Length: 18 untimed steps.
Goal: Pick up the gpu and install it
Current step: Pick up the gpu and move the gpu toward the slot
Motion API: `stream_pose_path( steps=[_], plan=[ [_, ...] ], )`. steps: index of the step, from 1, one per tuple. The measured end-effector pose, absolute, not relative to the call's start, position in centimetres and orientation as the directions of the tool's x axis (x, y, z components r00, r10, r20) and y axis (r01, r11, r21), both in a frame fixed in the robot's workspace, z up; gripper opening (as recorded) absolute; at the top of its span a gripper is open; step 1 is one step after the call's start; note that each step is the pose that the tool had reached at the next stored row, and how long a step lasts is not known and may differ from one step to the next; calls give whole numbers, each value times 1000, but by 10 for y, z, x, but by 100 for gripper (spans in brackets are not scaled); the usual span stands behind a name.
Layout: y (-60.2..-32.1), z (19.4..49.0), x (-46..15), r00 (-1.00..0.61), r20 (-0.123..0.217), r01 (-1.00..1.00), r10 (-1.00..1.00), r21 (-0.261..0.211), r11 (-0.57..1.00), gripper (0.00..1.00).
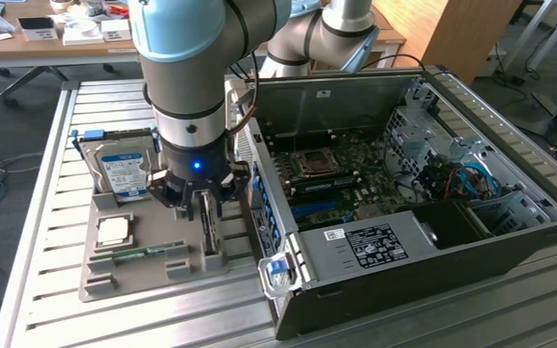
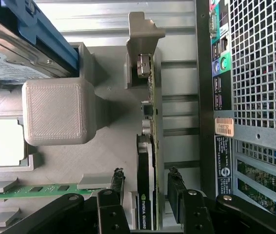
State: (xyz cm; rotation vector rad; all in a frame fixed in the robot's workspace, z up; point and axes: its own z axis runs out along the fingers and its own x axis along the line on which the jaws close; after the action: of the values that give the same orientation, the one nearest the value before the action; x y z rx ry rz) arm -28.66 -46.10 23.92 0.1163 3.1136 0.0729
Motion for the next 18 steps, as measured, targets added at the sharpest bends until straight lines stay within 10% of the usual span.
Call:
stream_pose_path(
  steps=[18],
  plan=[
    [-455, 233, -286, -997, -23, 74, 75, 48, 996, 49]
  ],
)
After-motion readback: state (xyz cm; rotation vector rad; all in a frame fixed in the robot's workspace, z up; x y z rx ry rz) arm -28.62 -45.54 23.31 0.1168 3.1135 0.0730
